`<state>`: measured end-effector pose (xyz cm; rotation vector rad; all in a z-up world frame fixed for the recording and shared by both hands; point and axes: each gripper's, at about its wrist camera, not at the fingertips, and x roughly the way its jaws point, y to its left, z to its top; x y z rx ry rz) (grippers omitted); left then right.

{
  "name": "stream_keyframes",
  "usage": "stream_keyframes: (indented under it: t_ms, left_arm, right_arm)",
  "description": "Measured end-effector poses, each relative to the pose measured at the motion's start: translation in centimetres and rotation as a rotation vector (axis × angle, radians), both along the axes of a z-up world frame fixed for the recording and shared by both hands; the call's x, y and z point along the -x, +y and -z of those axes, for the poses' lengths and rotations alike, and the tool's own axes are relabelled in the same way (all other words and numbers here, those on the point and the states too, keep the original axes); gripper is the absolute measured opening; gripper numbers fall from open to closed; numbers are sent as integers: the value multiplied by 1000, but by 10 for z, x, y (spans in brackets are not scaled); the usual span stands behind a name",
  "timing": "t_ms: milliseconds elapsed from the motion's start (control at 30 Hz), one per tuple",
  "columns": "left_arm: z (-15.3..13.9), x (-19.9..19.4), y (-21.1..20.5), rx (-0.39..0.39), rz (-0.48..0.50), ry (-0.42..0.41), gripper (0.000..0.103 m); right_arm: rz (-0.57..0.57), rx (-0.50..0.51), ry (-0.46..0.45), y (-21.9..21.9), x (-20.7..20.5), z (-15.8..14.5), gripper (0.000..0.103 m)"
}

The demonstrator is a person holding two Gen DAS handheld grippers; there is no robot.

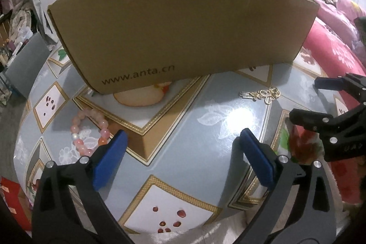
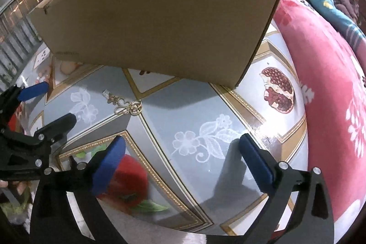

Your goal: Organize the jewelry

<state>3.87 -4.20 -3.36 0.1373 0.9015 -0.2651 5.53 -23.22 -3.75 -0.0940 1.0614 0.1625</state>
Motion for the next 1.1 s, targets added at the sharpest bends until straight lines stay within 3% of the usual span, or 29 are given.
stream_keyframes:
  t_ms: [433,633,1100]
  left_arm:
    - [3,14,5,9,0,-22,95]
    - [3,12,5,11,5,-21,95]
    - [4,13,4,9,2,-27,95]
  right_arm:
    - [-1,-9,17,-18,-2,-2,97]
    - [66,-41,-78,-24,-13,-18,96]
    - [40,54,-65,7,-32,-3,96]
